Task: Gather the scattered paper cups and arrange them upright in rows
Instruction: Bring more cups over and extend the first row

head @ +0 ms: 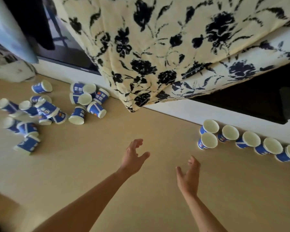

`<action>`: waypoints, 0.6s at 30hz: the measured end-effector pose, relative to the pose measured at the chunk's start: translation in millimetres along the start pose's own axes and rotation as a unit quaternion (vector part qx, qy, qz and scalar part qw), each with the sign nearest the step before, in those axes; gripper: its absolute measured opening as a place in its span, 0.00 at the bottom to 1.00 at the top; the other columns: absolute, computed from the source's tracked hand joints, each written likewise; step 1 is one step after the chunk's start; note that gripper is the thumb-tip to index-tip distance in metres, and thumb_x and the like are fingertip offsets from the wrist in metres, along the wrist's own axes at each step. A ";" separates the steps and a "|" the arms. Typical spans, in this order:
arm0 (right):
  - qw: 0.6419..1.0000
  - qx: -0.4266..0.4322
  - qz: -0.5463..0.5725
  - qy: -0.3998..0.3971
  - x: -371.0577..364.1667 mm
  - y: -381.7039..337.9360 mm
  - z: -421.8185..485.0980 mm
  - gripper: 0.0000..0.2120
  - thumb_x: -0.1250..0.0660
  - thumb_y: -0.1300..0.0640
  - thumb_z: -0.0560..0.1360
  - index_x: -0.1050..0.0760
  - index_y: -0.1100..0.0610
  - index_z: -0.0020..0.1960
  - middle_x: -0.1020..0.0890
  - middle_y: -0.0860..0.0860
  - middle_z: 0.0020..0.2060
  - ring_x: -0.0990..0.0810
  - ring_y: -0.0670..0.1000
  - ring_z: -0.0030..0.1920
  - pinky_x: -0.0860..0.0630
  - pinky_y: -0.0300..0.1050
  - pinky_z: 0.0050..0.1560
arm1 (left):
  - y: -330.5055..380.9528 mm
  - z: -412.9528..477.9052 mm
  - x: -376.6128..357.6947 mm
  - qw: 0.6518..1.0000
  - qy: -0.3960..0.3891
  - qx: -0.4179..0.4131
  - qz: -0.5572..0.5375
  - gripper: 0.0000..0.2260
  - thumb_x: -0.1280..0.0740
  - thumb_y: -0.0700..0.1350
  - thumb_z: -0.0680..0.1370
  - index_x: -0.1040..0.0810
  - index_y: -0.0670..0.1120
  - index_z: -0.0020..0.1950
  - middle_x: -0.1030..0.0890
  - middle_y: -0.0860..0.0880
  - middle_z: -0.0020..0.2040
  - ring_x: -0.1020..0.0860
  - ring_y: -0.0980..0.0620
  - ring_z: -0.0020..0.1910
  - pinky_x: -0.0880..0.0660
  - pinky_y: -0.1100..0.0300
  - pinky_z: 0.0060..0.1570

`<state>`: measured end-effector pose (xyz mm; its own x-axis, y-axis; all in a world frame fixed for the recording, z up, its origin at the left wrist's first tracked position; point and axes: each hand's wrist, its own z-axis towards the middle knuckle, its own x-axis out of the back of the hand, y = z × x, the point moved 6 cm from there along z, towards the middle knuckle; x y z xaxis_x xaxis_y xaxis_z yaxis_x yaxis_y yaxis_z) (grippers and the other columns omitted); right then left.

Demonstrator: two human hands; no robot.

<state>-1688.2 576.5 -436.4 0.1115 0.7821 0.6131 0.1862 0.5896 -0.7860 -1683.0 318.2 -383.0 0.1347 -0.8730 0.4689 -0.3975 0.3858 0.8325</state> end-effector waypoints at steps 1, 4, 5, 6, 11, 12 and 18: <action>1.000 0.011 0.000 -0.013 -9.5 -16.1 -3.3 0.32 0.25 0.70 0.69 0.33 0.67 0.70 0.26 0.62 0.59 0.22 0.61 0.57 0.31 0.41 0.56 | -5.0 -1.1 10.3 1.000 0.007 0.002 -0.004 0.24 0.26 0.45 0.74 0.28 0.48 0.67 0.24 0.54 0.60 0.27 0.55 0.61 0.28 0.64 0.50; 0.996 0.058 0.003 -0.063 -41.6 -68.7 -13.7 0.31 0.25 0.70 0.70 0.33 0.67 0.69 0.26 0.62 0.60 0.21 0.59 0.57 0.34 0.34 0.55 | -20.5 -4.6 46.2 0.999 0.028 0.004 -0.014 0.23 0.26 0.44 0.74 0.28 0.47 0.67 0.24 0.52 0.61 0.26 0.54 0.61 0.27 0.61 0.52; 0.994 0.073 0.004 -0.082 -52.7 -85.1 -16.9 0.30 0.25 0.69 0.71 0.33 0.67 0.70 0.26 0.62 0.60 0.22 0.58 0.57 0.33 0.36 0.56 | -26.2 -5.5 59.6 0.999 0.037 0.004 -0.017 0.23 0.26 0.44 0.74 0.28 0.46 0.67 0.23 0.51 0.62 0.26 0.53 0.61 0.26 0.60 0.53; 0.992 0.085 0.002 -0.098 -64.2 -101.5 -21.0 0.30 0.25 0.67 0.72 0.33 0.66 0.70 0.26 0.61 0.61 0.23 0.56 0.58 0.32 0.38 0.57 | -32.9 -6.4 74.2 0.999 0.046 0.006 -0.019 0.23 0.26 0.44 0.74 0.28 0.46 0.67 0.23 0.50 0.62 0.26 0.53 0.61 0.25 0.58 0.54; 0.980 0.112 0.008 -0.165 -125.4 -168.0 -45.7 0.28 0.25 0.66 0.72 0.32 0.64 0.68 0.26 0.58 0.60 0.24 0.55 0.60 0.30 0.42 0.57 | -73.6 -6.4 152.8 0.996 0.084 0.023 -0.008 0.23 0.27 0.45 0.74 0.28 0.46 0.67 0.23 0.50 0.61 0.26 0.52 0.62 0.26 0.50 0.61; 0.978 0.116 0.006 -0.176 -136.7 -177.3 -51.1 0.28 0.25 0.68 0.71 0.31 0.64 0.68 0.26 0.59 0.60 0.23 0.57 0.59 0.31 0.42 0.57 | -82.4 -5.3 168.2 0.996 0.090 0.025 -0.003 0.23 0.27 0.45 0.74 0.28 0.46 0.67 0.23 0.49 0.62 0.26 0.51 0.62 0.26 0.50 0.62; 0.964 0.157 -0.041 -0.209 -188.6 -216.8 -78.6 0.28 0.26 0.69 0.71 0.32 0.65 0.69 0.26 0.60 0.60 0.25 0.53 0.57 0.37 0.31 0.56 | -136.7 7.0 269.5 0.980 0.150 -0.007 0.134 0.24 0.28 0.48 0.74 0.29 0.46 0.68 0.26 0.48 0.64 0.30 0.48 0.65 0.32 0.54 0.64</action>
<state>-1672.9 285.2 -375.3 -0.3071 0.7041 0.6403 -0.1352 0.6337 -0.7617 -1598.7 28.1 -372.5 0.2881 -0.6146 0.7343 -0.4432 0.5942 0.6712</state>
